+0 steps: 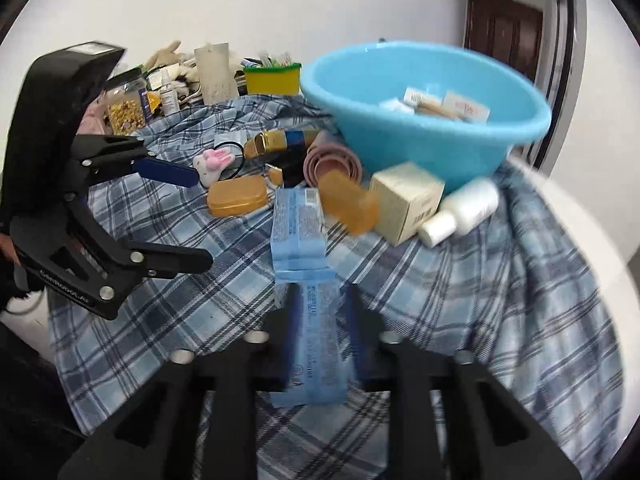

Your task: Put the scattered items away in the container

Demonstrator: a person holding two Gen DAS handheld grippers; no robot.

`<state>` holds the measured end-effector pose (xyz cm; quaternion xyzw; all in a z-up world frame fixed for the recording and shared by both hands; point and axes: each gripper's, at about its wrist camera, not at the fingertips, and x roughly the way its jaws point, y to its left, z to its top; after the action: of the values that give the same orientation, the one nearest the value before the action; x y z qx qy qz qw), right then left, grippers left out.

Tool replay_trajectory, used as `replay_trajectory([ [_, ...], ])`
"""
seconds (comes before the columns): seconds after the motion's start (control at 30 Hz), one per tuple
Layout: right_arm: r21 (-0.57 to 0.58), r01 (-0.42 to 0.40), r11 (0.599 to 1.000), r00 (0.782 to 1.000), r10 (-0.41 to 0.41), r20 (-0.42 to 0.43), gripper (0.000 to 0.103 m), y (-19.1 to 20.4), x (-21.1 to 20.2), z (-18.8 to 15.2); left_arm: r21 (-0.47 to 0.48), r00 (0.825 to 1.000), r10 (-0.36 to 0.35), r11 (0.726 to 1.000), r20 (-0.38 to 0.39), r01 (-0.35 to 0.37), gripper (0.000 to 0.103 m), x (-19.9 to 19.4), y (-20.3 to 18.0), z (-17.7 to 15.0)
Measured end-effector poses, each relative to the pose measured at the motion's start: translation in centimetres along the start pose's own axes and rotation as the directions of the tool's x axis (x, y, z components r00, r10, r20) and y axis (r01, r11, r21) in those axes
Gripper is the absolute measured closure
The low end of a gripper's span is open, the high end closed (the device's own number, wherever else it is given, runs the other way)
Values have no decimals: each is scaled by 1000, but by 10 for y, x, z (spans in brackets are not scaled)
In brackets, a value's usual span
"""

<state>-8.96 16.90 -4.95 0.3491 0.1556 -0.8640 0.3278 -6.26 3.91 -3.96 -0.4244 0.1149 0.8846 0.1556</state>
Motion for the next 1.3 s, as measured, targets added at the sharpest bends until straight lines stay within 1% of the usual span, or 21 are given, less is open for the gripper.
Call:
replay_trajectory([
  [0.07, -25, 5, 1000, 1000, -5, -6, 103, 6, -1, -2, 3, 1000, -5, 1000, 1, 5, 15, 2, -3, 2],
  [0.1, -31, -6, 1000, 1000, 5, -13, 103, 9, -1, -3, 9, 1000, -10, 1000, 6, 10, 15, 3, -6, 5],
  [0.2, -27, -16, 1000, 999, 15, -34, 103, 12, 2, -6, 28, 1000, -14, 1000, 27, 14, 15, 8, -12, 15],
  [0.33, 2, -25, 1000, 998, 25, -50, 103, 11, 6, -14, 30, 997, -71, 997, 34, 70, 15, 19, -19, 30],
  [0.43, 33, -49, 998, 998, 50, -47, 103, 6, 5, -18, 41, 996, -92, 995, 20, 92, 15, 30, -24, 36],
  [0.53, 26, -60, 998, 997, 61, -55, 103, 7, 5, -19, 49, 997, -74, 996, -15, 75, 15, 44, -25, 35],
  [0.63, 7, -63, 998, 996, 64, -67, 103, 7, 4, -20, 19, 994, -102, 994, -31, 103, 15, 47, -17, 32],
  [0.73, 7, -69, 998, 994, 70, -79, 103, 6, 6, -20, -1, 995, -90, 996, -46, 90, 13, 48, -6, 30],
  [0.77, 7, -66, 998, 994, 67, -82, 103, 6, 6, -20, -5, 996, -74, 997, -48, 74, 13, 48, -3, 30],
  [0.8, 8, -65, 998, 995, 66, -81, 103, 6, 5, -19, 8, 998, -38, 999, -59, 38, 13, 49, -2, 29],
  [0.83, 12, -63, 998, 995, 63, -76, 103, 5, 5, -17, 18, 998, -18, 1000, -62, 19, 14, 50, -1, 29],
  [0.87, 17, -62, 998, 996, 63, -66, 103, 5, 4, -16, 16, 998, -23, 1000, -61, 24, 16, 49, -1, 29],
  [0.93, 27, -68, 997, 996, 69, -54, 103, 5, 4, -12, -32, 994, -102, 994, -49, 100, 16, 46, 1, 31],
  [0.97, 26, -63, 998, 996, 64, -56, 103, 6, 6, -10, -55, 987, -157, 986, -42, 155, 16, 43, 0, 33],
  [1.0, 24, -58, 998, 996, 59, -64, 103, 7, 8, -10, -62, 981, -189, 981, -38, 186, 16, 42, -1, 35],
  [1.03, 24, -57, 998, 995, 59, -77, 103, 7, 11, -11, -50, 979, -199, 979, -33, 197, 16, 41, -7, 38],
  [1.07, 25, -55, 998, 995, 57, -82, 103, 8, 12, -13, -31, 981, -192, 981, -32, 191, 16, 41, -12, 40],
  [1.13, 32, -58, 998, 995, 60, -80, 103, 7, 11, -15, 14, 986, -158, 987, -46, 159, 16, 46, -22, 41],
  [1.2, 62, -71, 996, 994, 76, -73, 103, 3, 9, -16, 44, 989, -131, 990, -67, 135, 14, 53, -27, 38],
  [1.23, 82, -82, 993, 994, 88, -71, 103, 1, 9, -18, 38, 988, -142, 989, -54, 144, 13, 55, -25, 37],
  [1.3, 89, -90, 992, 993, 96, -66, 103, -1, 7, -19, 19, 985, -162, 986, -66, 164, 13, 58, -19, 37],
])
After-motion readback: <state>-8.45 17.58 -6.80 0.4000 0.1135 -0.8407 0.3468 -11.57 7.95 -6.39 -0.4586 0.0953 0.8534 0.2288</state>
